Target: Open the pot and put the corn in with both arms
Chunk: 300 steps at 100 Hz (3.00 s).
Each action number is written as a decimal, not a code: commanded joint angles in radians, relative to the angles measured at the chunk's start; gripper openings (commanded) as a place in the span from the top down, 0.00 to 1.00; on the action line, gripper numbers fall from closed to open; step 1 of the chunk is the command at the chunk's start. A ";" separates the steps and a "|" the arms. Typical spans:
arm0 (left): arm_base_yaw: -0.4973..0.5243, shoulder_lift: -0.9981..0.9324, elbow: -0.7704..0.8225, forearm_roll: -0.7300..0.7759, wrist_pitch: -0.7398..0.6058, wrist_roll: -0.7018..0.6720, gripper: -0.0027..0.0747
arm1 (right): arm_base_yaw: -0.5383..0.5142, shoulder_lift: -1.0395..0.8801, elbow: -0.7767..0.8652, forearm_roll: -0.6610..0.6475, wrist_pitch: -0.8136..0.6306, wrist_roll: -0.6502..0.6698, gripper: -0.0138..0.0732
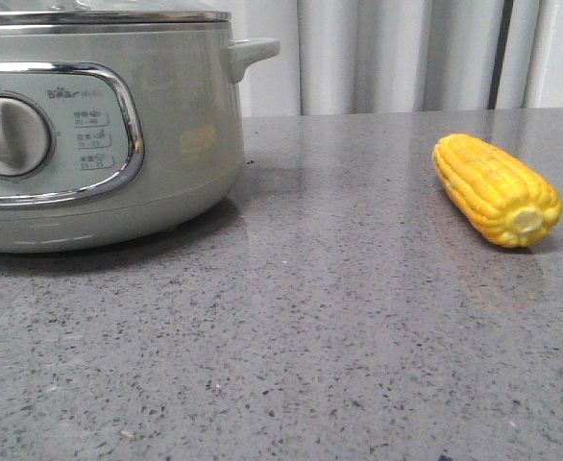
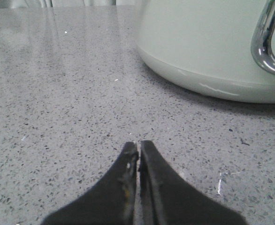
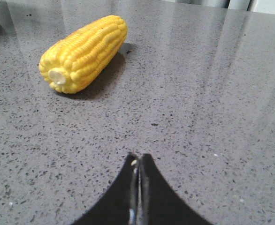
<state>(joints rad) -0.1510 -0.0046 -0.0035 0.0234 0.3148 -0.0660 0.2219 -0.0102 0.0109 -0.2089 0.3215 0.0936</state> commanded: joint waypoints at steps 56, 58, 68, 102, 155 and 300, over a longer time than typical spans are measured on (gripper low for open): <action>0.002 -0.031 0.027 -0.008 -0.056 -0.004 0.99 | -0.005 -0.023 0.018 -0.003 -0.049 -0.010 0.92; 0.002 -0.031 0.027 -0.008 -0.056 -0.004 0.99 | -0.005 -0.023 0.018 -0.003 -0.049 -0.010 0.92; 0.002 -0.031 0.027 -0.008 -0.056 -0.004 0.99 | -0.005 -0.023 0.018 -0.003 -0.049 -0.010 0.92; 0.002 -0.031 0.027 -0.001 -0.056 -0.004 0.99 | -0.005 -0.023 0.018 -0.003 -0.055 -0.010 0.92; 0.002 -0.031 0.027 -0.875 -0.213 -0.018 0.99 | -0.005 -0.023 0.015 0.493 -0.435 -0.008 0.92; -0.294 0.959 -0.787 -0.510 -0.478 0.401 0.12 | -0.005 0.439 -0.577 0.260 0.055 -0.019 0.24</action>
<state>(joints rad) -0.3957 0.8981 -0.7470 -0.4778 0.0421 0.3338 0.2219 0.4132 -0.5279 0.0638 0.4543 0.0891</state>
